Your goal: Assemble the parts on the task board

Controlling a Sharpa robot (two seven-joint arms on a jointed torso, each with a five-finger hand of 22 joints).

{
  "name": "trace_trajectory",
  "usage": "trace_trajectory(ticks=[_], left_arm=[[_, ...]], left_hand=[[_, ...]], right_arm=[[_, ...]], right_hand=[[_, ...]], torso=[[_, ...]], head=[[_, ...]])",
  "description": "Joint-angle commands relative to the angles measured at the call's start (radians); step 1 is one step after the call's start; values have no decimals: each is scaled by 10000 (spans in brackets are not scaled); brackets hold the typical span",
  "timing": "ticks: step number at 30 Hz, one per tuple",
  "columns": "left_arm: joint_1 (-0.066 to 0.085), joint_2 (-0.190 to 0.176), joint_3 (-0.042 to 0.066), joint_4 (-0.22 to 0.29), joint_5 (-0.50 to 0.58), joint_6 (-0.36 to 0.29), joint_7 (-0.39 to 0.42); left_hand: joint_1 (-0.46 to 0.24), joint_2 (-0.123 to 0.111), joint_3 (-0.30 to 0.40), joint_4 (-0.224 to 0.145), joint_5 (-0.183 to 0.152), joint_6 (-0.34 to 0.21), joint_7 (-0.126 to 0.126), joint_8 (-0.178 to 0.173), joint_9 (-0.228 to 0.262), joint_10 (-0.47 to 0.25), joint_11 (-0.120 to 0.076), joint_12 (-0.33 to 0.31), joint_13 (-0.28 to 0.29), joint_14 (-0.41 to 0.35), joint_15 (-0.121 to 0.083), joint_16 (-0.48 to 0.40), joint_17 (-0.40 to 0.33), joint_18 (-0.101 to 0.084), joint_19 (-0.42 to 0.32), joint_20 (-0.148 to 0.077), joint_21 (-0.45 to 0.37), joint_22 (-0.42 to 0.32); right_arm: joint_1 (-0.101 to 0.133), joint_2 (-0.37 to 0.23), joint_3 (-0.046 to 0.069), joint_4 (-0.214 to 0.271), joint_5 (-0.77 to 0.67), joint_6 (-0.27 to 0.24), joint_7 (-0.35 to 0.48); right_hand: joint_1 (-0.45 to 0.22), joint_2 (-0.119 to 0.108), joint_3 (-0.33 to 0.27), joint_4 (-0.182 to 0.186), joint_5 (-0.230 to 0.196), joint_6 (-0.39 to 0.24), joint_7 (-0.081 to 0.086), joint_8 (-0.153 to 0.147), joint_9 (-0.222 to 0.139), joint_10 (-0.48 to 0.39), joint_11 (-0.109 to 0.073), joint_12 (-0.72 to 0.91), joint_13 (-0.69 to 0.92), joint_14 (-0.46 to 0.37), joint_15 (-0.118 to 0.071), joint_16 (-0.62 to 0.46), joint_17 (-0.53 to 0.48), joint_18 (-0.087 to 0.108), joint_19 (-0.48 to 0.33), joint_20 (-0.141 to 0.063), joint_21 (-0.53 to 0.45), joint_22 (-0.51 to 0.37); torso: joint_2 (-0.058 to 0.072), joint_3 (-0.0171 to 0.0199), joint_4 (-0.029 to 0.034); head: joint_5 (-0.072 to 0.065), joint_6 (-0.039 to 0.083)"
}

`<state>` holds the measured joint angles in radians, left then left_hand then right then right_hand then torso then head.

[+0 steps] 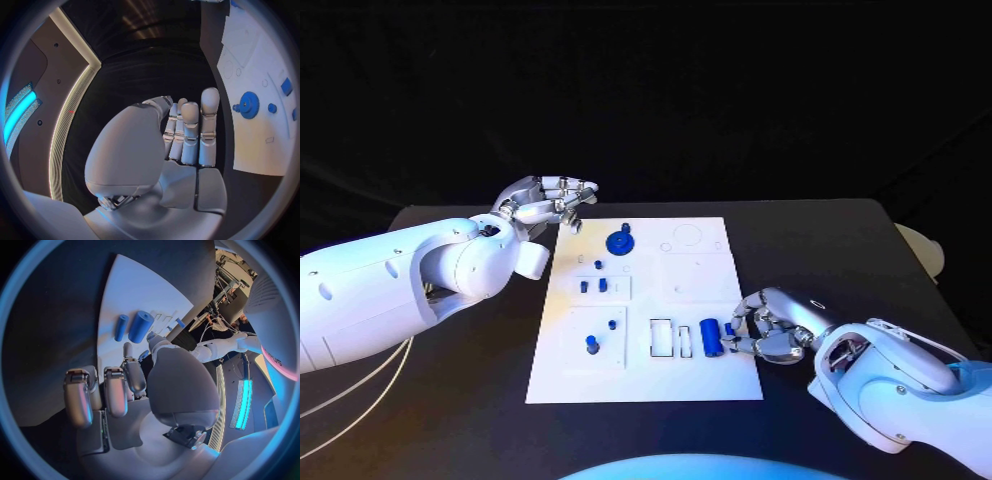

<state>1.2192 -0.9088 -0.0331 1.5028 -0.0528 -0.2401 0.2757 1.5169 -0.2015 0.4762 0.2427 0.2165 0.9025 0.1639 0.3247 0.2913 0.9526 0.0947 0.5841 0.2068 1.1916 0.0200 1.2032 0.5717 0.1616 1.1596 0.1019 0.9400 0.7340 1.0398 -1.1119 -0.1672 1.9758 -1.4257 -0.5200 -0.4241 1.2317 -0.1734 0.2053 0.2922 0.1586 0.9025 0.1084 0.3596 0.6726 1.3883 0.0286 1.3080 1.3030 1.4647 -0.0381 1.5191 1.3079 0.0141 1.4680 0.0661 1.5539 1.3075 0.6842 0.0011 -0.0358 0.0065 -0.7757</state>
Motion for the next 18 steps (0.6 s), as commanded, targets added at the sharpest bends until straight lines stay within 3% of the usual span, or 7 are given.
trace_trajectory(ticks=[1, 7, 18], left_arm=[[4, -11, 6, 33, 50, 162, 63], [4, -42, 5, 23, 51, 163, 57], [5, -48, 5, 15, 51, 205, 42]], left_hand=[[-62, 2, 53, 15, 28, -28, 11, 7, 9, -62, -6, 37, 14, -73, -19, -22, -14, 85, -55, 28, -53, 3], [-62, 2, 53, 15, 28, -28, 11, 7, 9, -62, -6, 37, 14, -73, -19, -22, -14, 85, -55, 28, -53, 3], [-79, 3, 62, 12, 26, -19, 8, 16, 16, -60, -8, 50, 17, -71, -20, -16, -10, 86, -53, 28, -58, 1]], right_arm=[[-51, 135, 2, -61, -729, -269, -604], [-91, 343, 1, -125, -848, -294, -691], [-232, 747, 2, -352, -888, -48, -791]], right_hand=[[-97, 5, -158, -8, 57, -177, 29, -62, -34, -56, 32, -7, -7, 762, -2, 49, 1010, -103, 966, 4, -2, 2572], [-97, 7, -166, -8, 61, -182, 30, -66, -36, -44, 34, 11, 13, 767, -1, 57, 1037, -110, 978, 5, 32, 2584], [-337, 129, -431, 11, 147, -75, 14, -47, -43, -33, 28, 48, 74, 773, 5, 78, 1086, -122, 997, 18, 83, 2603]], torso=[[6, -7, 15], [-7, -16, -9], [5, -14, 5]], head=[[13, 27], [77, -28], [125, -56]])
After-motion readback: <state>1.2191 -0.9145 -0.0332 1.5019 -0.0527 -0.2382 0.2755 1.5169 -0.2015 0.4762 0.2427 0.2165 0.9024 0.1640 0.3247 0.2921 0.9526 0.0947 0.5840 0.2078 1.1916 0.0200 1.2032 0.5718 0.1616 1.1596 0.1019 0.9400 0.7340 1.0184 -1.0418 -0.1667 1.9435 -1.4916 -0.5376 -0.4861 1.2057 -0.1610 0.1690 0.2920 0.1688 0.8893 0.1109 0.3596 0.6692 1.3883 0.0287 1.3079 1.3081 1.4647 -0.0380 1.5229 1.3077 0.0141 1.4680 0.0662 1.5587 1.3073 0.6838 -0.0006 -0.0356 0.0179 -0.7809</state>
